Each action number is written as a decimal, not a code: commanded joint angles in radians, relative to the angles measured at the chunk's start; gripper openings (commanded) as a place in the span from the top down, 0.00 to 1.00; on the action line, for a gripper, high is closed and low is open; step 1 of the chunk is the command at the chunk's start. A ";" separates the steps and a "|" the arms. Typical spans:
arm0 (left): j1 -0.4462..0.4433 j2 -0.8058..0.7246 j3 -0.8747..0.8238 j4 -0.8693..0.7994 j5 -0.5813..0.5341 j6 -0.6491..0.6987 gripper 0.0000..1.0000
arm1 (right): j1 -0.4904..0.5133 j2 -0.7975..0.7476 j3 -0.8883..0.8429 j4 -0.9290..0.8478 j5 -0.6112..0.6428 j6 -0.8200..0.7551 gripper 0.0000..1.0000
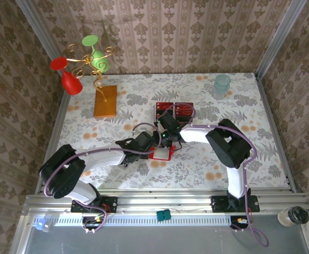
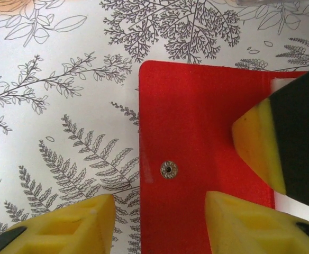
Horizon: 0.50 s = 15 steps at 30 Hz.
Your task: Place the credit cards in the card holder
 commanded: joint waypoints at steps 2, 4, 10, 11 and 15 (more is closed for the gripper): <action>-0.010 0.007 -0.025 0.039 -0.012 -0.005 0.52 | -0.041 -0.103 -0.044 0.003 0.018 0.019 0.94; -0.011 0.013 -0.028 0.041 -0.010 -0.008 0.52 | -0.064 -0.145 -0.070 -0.001 0.016 0.011 0.94; -0.014 0.034 -0.031 0.041 -0.009 -0.015 0.53 | -0.084 -0.246 -0.120 -0.093 0.061 -0.052 0.94; -0.015 0.036 -0.029 0.041 -0.008 -0.016 0.53 | -0.084 -0.255 -0.126 -0.105 0.068 -0.059 0.94; -0.019 0.036 -0.011 0.020 -0.012 -0.017 0.54 | -0.081 -0.275 -0.153 -0.136 0.101 -0.084 0.94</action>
